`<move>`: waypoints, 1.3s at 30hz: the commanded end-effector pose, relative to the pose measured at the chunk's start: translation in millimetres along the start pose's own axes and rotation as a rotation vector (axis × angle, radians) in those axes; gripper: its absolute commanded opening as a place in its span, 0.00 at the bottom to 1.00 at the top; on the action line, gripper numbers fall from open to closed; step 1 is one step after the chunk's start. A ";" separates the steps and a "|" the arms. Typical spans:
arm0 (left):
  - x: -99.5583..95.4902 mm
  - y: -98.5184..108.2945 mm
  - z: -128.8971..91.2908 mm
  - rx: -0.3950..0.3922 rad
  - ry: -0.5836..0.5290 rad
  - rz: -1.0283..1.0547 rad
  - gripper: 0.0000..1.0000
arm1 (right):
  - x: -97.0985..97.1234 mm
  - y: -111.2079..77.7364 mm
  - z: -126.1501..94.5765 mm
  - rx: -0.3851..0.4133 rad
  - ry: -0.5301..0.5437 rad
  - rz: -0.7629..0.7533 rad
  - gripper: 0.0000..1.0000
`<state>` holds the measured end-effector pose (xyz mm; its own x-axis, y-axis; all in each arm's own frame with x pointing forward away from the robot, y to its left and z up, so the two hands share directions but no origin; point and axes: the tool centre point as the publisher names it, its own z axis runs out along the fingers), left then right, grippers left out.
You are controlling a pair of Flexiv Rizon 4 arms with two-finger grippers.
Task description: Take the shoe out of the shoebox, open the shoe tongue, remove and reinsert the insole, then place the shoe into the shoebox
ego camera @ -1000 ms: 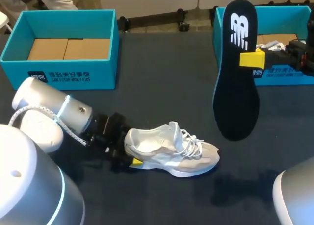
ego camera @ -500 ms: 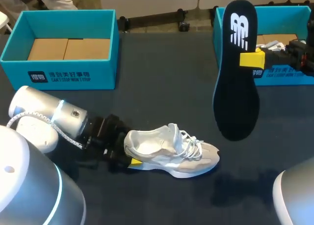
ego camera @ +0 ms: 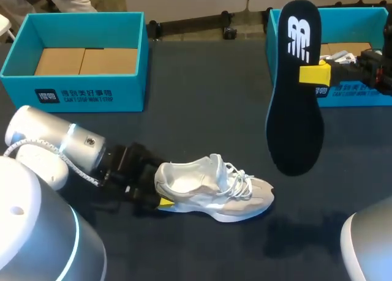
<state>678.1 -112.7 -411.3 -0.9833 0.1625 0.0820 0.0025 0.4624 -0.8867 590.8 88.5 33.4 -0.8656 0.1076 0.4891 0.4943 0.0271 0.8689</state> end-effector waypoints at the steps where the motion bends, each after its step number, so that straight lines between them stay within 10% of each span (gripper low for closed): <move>1: 8.7 -5.2 -16.1 -0.055 0.001 0.008 1.00 | -2.3 1.5 1.9 0.003 0.003 0.000 0.00; 20: 10.0 19.6 -29.4 -0.624 -0.070 -0.072 1.00 | -2.3 1.5 1.9 0.003 0.003 0.000 0.00; 39: 1.0 -5.4 -59.8 -0.925 -0.050 -0.071 1.00 | -2.3 1.5 1.9 0.003 0.003 0.000 0.00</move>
<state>684.6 -63.4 -389.2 -0.9948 0.0749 0.0693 0.0450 0.9317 -0.3604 590.7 88.5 33.4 -0.8656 0.1076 0.4891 0.4943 0.0270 0.8689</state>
